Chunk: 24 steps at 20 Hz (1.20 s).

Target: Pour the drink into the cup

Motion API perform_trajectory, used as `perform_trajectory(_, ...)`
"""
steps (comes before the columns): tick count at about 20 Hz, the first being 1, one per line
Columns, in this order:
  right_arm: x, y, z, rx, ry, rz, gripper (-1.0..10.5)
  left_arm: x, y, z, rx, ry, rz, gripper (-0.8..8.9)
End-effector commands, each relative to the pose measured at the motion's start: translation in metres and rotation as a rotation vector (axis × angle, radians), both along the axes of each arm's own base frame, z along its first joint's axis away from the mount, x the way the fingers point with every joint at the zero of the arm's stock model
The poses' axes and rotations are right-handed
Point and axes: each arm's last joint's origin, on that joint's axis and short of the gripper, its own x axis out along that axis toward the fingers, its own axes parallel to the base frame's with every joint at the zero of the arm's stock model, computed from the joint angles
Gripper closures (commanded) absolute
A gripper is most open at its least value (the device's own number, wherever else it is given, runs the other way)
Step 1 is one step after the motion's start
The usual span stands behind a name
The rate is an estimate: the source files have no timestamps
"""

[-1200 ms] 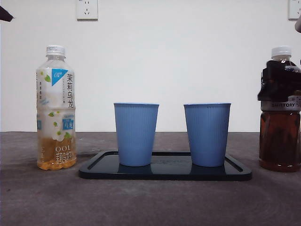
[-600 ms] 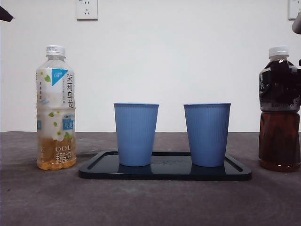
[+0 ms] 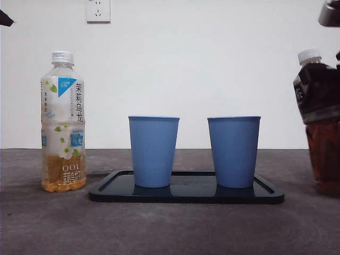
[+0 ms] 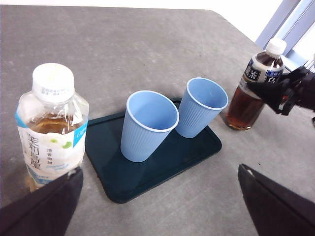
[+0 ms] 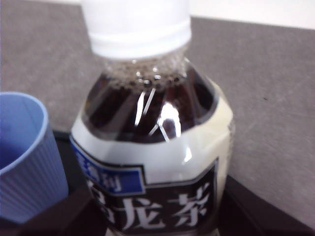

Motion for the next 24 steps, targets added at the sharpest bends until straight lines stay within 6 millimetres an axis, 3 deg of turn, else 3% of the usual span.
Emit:
perform_trajectory(1,0.002,0.009,0.034,-0.037,-0.004,0.023,7.5,0.001,-0.001,0.005,0.015,-0.029,-0.019,3.15)
perform_trajectory(13,-0.011,0.032,0.086,-0.375,0.231,0.125,7.5,0.003,-0.001,0.004,0.027,-0.026,-0.024,3.15)
perform_trajectory(18,0.006,0.047,0.094,-0.495,0.330,0.164,7.5,0.001,-0.001,0.006,0.023,-0.042,-0.024,3.15)
perform_trajectory(24,0.033,0.070,0.091,-0.777,0.427,0.157,7.5,-0.009,0.002,0.010,0.014,-0.086,-0.025,3.15)
